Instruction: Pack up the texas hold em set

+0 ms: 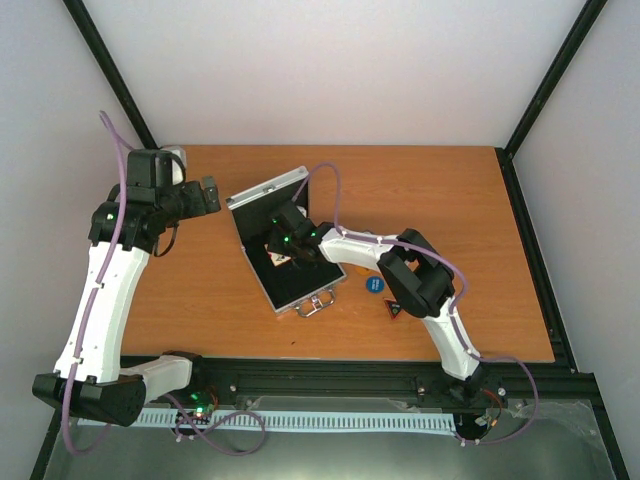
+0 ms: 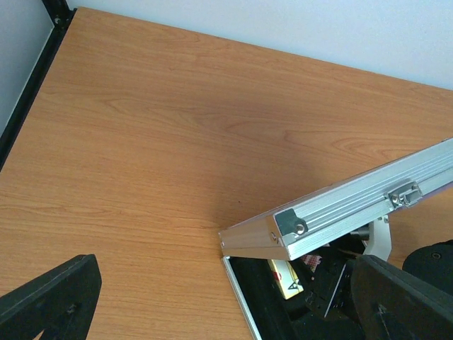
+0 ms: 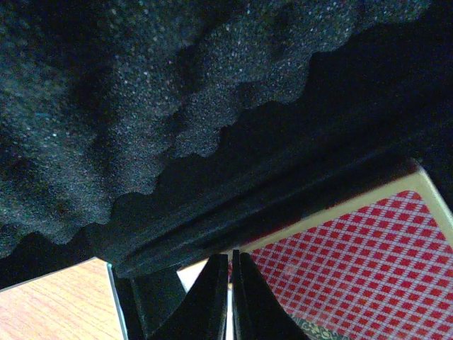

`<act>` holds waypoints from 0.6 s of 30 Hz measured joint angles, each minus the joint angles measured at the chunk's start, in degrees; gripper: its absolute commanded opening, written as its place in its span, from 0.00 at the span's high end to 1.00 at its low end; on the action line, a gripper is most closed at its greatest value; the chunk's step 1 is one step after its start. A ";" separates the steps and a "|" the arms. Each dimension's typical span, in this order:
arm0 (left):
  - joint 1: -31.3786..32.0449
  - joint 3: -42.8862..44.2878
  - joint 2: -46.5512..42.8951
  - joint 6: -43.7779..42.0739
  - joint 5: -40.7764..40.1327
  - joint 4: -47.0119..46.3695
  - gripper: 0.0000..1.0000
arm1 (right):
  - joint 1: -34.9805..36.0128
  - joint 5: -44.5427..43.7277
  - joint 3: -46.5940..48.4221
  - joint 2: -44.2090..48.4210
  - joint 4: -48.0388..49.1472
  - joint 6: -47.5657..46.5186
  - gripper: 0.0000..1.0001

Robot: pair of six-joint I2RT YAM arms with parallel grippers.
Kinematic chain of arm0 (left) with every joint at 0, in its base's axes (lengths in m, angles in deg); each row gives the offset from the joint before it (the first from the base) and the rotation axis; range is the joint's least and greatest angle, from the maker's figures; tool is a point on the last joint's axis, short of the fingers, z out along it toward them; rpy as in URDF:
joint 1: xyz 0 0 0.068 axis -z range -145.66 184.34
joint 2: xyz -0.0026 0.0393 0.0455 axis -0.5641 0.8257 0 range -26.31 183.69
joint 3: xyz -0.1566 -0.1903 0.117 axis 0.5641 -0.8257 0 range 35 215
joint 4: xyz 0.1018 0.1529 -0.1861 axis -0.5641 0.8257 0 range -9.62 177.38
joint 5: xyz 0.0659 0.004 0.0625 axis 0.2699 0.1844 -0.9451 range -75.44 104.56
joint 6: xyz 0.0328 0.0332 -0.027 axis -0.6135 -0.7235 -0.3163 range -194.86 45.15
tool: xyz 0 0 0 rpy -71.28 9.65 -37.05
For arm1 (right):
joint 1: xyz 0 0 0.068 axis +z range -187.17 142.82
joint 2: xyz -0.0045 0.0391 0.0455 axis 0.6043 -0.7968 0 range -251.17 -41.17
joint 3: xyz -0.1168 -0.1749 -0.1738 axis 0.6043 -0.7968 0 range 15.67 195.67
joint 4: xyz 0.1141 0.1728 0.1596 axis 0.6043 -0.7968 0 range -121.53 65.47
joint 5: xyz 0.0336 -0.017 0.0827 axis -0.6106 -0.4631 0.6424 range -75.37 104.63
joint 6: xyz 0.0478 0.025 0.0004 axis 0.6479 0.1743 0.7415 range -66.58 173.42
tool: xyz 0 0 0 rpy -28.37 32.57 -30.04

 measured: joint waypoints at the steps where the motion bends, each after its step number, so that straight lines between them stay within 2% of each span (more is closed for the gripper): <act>1: 0.00 0.00 0.00 0.00 0.02 0.00 0.00 | 0.00 0.00 0.24 0.00 -0.44 -0.22 0.97; 12: 0.00 0.00 -0.02 0.00 -0.11 0.02 0.00 | -0.04 -0.68 -2.32 2.82 -1.88 -3.50 0.95; 18: 0.00 -0.55 -0.24 -0.04 -1.05 0.02 0.00 | -0.04 -0.63 -0.76 3.45 -0.72 -5.66 0.94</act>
